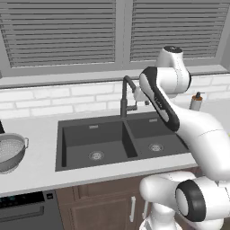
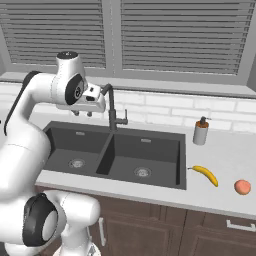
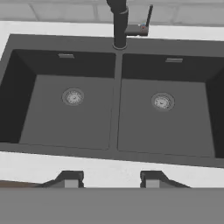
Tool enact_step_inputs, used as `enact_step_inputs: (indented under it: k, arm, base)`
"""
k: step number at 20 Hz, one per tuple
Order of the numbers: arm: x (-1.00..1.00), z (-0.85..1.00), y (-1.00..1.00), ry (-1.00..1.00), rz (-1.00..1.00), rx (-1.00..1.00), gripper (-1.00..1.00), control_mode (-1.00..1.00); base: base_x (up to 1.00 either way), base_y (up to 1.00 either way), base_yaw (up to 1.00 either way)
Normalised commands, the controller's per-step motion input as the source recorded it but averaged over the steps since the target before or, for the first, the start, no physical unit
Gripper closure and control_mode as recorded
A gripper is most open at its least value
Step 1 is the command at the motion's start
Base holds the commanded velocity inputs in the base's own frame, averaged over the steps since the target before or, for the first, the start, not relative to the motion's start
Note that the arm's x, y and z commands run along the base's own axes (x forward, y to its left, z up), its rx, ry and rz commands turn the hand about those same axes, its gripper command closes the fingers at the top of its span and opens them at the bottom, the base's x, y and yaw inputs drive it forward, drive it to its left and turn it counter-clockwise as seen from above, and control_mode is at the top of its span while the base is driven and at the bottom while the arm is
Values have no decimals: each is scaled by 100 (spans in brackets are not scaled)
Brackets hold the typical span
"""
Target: Put the colander in the sink, put the banana, peach in the colander, and turn on the sink faucet and pour water over the colander.
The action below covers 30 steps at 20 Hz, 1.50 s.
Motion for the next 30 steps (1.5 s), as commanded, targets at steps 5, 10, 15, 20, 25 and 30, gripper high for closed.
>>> enact_step_inputs:
  k: [5, 10, 15, 20, 25, 30]
  arm:
    - [-59, 0, -5, -2, 0, 4, -100, -100]
    - [-99, 16, 0, -20, 0, 11, -100, -100]
    - [-68, 23, 56, -18, 0, 14, -100, -100]
    - [-57, 5, 99, -14, 1, 8, -100, -100]
    - [-60, 0, 100, -7, 5, 1, -100, -100]
    - [-17, 0, 100, 0, 4, 0, -100, -100]
  base:
    - [0, 0, 0]
    - [0, 0, 0]
    - [0, 0, 0]
    - [0, 0, 0]
    - [0, 0, 0]
    - [0, 0, 0]
